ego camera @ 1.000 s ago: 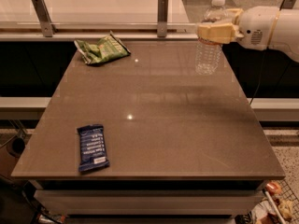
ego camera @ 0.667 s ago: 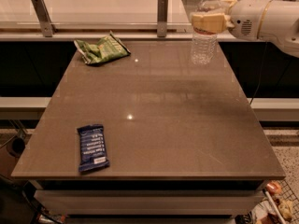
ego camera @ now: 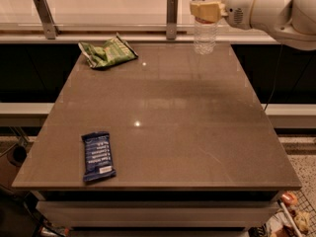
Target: Move water bottle near green jalapeno chip bag
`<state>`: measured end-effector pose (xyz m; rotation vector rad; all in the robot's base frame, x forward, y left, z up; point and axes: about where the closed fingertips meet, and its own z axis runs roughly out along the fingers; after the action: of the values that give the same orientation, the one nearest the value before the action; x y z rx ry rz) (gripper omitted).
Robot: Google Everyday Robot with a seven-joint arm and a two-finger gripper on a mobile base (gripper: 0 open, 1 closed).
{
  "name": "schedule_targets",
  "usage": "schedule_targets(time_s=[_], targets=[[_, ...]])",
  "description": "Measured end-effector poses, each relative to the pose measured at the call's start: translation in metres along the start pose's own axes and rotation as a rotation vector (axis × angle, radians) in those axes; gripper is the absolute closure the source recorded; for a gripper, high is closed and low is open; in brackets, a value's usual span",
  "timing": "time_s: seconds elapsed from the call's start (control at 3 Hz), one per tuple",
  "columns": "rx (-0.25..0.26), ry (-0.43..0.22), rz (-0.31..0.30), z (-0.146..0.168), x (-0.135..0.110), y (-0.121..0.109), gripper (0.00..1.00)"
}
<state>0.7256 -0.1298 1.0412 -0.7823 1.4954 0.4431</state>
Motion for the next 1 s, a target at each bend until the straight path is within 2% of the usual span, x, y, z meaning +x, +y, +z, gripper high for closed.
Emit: schedule_targets(time_s=[0.33,0.67,1.0], targets=[[-0.003,-0.018,0.012,0.039,0.007,-0.001,1.0],[-0.043,-0.042,0.043,0.076,0.02,0.005,1.0],[-0.044,-0.042,0.043,0.077,0.02,0.005,1.0]])
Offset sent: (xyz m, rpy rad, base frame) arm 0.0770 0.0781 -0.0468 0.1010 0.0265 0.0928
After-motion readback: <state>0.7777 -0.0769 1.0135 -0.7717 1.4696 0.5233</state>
